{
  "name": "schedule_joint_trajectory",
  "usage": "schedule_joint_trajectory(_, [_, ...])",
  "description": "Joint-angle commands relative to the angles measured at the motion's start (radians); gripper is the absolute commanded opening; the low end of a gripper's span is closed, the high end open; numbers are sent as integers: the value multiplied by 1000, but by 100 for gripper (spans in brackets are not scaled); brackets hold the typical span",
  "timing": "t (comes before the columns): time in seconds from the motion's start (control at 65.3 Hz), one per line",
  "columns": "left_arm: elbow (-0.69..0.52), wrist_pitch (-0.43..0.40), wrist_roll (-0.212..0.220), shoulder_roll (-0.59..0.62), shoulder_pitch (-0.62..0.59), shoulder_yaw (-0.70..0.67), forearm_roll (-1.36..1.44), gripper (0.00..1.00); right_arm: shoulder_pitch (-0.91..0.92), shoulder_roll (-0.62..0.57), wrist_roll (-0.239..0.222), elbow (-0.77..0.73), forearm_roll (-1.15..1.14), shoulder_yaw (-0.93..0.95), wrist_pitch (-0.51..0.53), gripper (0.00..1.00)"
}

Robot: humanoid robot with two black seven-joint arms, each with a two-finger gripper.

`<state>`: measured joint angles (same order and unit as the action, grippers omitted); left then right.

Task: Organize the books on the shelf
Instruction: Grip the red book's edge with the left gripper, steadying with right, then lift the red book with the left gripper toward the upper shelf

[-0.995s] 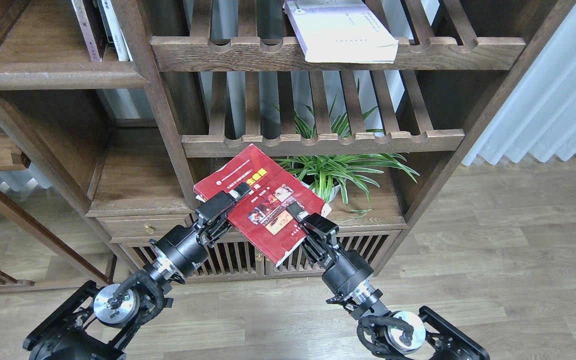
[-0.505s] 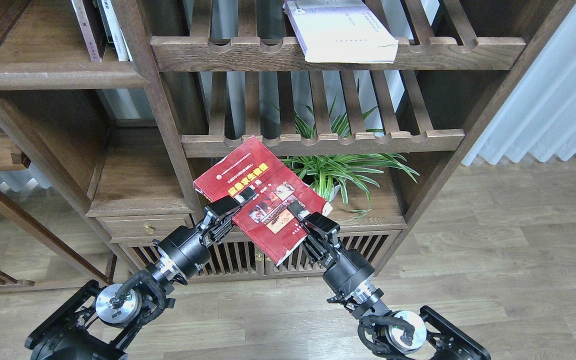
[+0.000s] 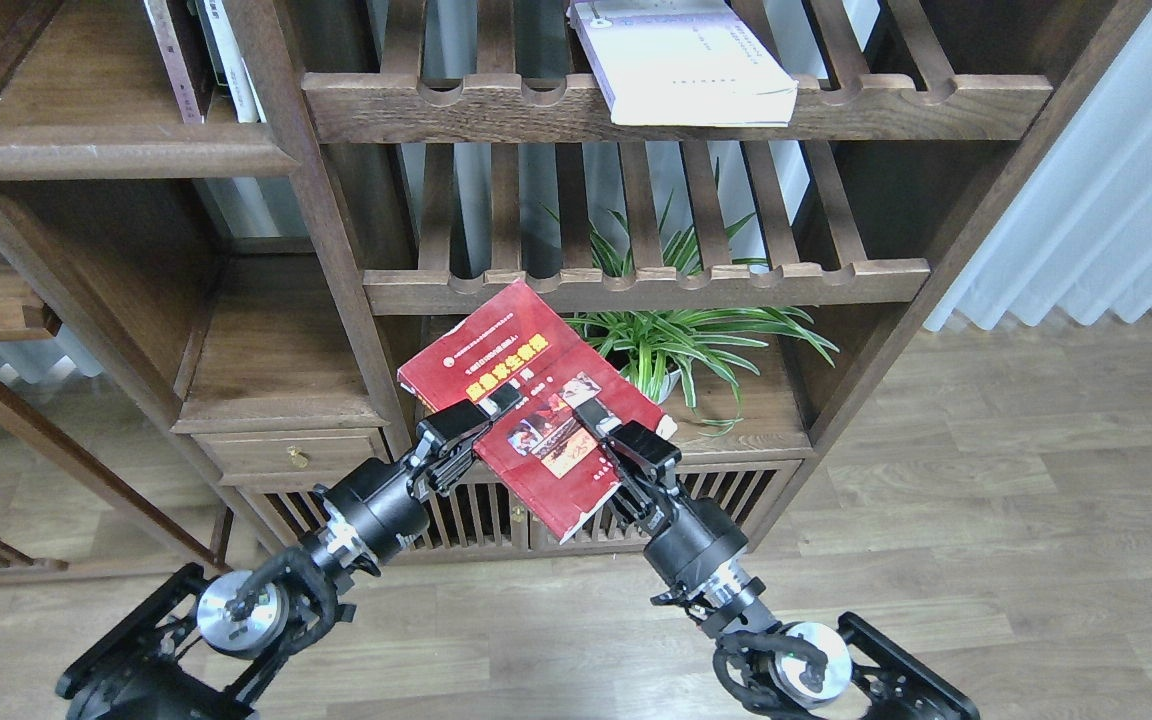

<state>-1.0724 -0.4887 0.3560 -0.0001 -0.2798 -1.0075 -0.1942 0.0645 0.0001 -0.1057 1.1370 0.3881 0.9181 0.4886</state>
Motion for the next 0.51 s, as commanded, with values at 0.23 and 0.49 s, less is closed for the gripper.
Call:
schedule_joint_trajectory(0.23, [-29,0,3,0,-13,-5,4,5,14,0,3,-19,0,107,-33,99])
schedule_joint_trajectory(0.49, [-95,0,63,25,-15,0,59,5,61,0,92,-91,-2,223,-182,99])
